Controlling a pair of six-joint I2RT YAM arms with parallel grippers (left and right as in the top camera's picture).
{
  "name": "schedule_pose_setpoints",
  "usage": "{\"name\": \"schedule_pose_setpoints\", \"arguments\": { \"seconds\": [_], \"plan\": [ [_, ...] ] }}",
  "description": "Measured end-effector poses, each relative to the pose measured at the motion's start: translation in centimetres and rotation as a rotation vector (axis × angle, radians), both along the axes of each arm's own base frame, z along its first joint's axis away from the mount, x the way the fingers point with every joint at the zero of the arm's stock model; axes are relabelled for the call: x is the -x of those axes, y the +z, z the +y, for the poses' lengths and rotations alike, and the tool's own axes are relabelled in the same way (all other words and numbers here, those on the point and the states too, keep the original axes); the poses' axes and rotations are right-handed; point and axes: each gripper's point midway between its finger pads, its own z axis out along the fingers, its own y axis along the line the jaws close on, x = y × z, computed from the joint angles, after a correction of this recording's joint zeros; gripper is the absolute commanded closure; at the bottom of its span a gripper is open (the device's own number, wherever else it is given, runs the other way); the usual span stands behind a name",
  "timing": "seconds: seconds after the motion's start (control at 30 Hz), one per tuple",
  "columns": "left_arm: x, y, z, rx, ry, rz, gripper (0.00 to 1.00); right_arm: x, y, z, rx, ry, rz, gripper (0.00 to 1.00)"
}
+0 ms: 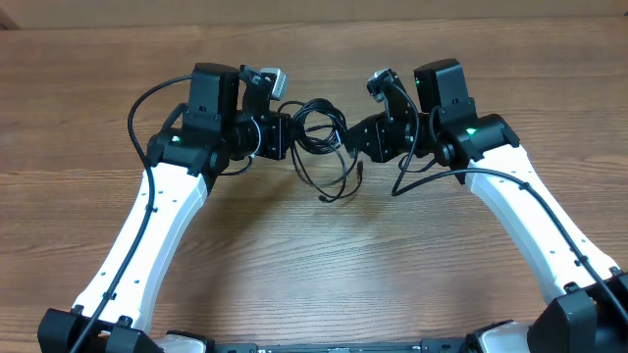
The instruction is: Untangle cables
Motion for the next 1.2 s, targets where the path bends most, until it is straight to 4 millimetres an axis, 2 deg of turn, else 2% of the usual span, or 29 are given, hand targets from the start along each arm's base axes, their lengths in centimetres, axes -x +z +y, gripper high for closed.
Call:
{"name": "schedule_pose_setpoints", "arguments": {
  "seconds": [0.1, 0.23, 0.4, 0.67, 0.83, 0.87, 0.93, 0.97, 1.07, 1.2],
  "plan": [
    [0.0, 0.0, 0.0, 0.000, 0.002, -0.001, 0.96, 0.5, -0.4, -0.2, 0.012, -0.001, 0.027, 0.96],
    [-0.1, 0.0, -0.1, -0.006, 0.004, -0.008, 0.96, 0.6, -1.9, -1.5, 0.098, -0.061, 0.067, 0.96],
    [-0.3, -0.1, -0.3, -0.009, 0.008, -0.011, 0.96, 0.2, -4.4, -5.2, 0.301, -0.259, 0.126, 0.96],
    [-0.7, -0.3, 0.1, -0.032, 0.031, -0.017, 0.96, -0.9, -5.2, -8.9, 0.446, -0.472, 0.121, 0.96],
    [-1.0, -0.4, 0.6, -0.037, 0.052, -0.016, 0.96, -1.0, -5.6, -13.0, 0.532, -0.756, 0.169, 0.96],
    [-1.2, -0.4, 1.1, -0.041, 0.066, -0.016, 0.96, -1.1, -5.6, -14.1, 0.539, -0.816, 0.176, 0.93],
    [-1.5, -0.4, 1.8, -0.042, 0.087, -0.015, 0.96, -1.4, -5.5, -16.4, 0.532, -0.939, 0.200, 0.77],
    [-1.5, -0.4, 1.9, -0.038, 0.088, -0.013, 0.96, -1.6, -5.5, -17.0, 0.515, -0.975, 0.210, 0.75],
    [-1.7, -0.4, 2.1, -0.044, 0.098, -0.016, 0.96, -2.2, -5.4, -18.1, 0.480, -1.025, 0.219, 0.70],
    [-2.1, -0.5, 2.9, -0.059, 0.125, -0.019, 0.96, -2.8, -5.3, -17.6, 0.451, -0.908, 0.207, 0.72]
  ]
}}
